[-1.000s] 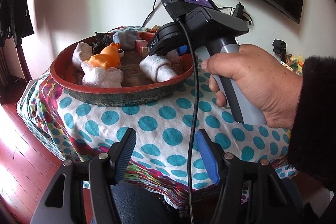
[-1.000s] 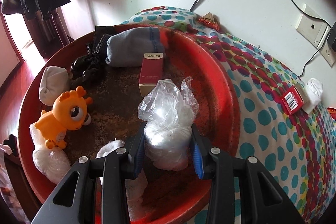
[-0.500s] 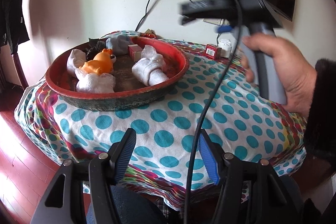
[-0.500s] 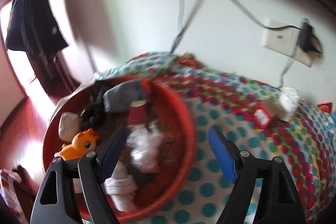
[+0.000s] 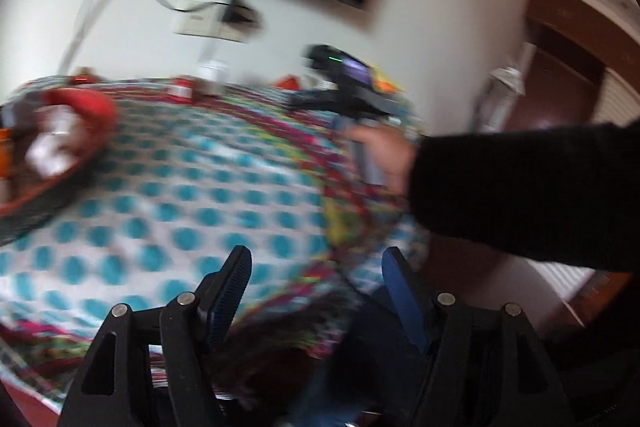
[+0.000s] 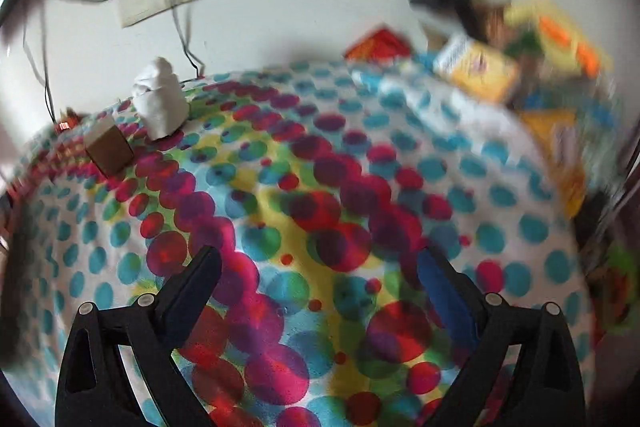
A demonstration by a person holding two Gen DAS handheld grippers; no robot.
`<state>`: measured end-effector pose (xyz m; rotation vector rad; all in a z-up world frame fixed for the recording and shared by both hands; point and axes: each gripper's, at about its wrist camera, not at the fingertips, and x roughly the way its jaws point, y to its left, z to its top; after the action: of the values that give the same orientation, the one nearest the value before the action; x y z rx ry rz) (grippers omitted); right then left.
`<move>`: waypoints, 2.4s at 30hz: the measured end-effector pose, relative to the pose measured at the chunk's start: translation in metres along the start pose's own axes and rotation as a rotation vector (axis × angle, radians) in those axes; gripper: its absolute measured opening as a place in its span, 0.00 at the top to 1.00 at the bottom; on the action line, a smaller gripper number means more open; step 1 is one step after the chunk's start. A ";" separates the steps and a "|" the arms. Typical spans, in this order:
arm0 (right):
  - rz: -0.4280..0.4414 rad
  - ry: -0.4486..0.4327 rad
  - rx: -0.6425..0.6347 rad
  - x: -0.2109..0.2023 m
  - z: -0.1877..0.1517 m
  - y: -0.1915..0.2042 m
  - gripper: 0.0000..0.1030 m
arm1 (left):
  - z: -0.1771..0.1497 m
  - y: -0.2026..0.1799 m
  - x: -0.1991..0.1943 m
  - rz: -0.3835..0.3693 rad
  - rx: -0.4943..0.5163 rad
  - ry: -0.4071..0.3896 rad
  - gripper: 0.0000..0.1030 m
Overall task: Organize objects
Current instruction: 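Move the right gripper back over the table, then grasp the brown MARUBI box with the left gripper, then lift the MARUBI box and carry it over the red tray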
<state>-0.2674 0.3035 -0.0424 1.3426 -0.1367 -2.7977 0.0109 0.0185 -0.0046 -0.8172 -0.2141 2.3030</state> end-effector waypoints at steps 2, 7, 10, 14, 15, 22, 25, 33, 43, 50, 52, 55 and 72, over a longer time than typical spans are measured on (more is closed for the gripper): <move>0.025 -0.025 -0.010 -0.006 0.000 0.000 0.05 | 0.008 -0.018 0.003 -0.050 0.039 0.004 0.33; 0.071 -0.046 -0.077 -0.011 -0.007 0.011 0.05 | 0.048 -0.045 -0.015 -0.183 0.063 -0.060 0.31; 0.109 -0.043 -0.067 -0.012 -0.009 0.008 0.05 | 0.080 -0.050 -0.022 -0.019 0.128 -0.175 0.31; 0.182 -0.060 0.038 -0.013 -0.011 -0.014 0.04 | 0.123 -0.018 0.011 0.318 0.143 -0.211 0.28; 0.195 -0.062 0.068 -0.013 -0.012 -0.019 0.04 | 0.133 -0.002 0.024 0.376 0.108 -0.192 0.28; 0.244 -0.071 0.123 -0.013 -0.013 -0.030 0.02 | 0.191 0.096 0.113 0.532 0.014 -0.033 0.28; 0.265 -0.068 0.147 -0.011 -0.013 -0.034 0.02 | 0.209 0.121 0.150 0.540 0.009 -0.003 0.27; 0.284 -0.069 0.155 -0.010 -0.013 -0.035 0.02 | 0.250 0.175 0.243 0.538 0.086 0.194 0.27; 0.286 -0.074 0.155 -0.011 -0.013 -0.035 0.02 | 0.266 0.206 0.304 0.511 0.164 0.352 0.27; 0.285 -0.073 0.156 -0.011 -0.013 -0.035 0.02 | 0.263 0.213 0.313 0.527 0.137 0.347 0.29; 0.286 -0.073 0.155 -0.011 -0.013 -0.035 0.02 | 0.261 0.207 0.310 0.525 0.145 0.320 0.48; 0.286 -0.073 0.155 -0.011 -0.013 -0.036 0.02 | 0.261 0.195 0.302 0.527 0.137 0.278 0.47; 0.285 -0.062 0.159 -0.006 -0.015 -0.038 0.02 | 0.273 0.121 0.268 0.703 0.122 0.171 0.48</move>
<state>-0.2521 0.3408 -0.0510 1.1573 -0.5195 -2.6322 -0.3762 0.1184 0.0344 -1.1505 0.3442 2.8228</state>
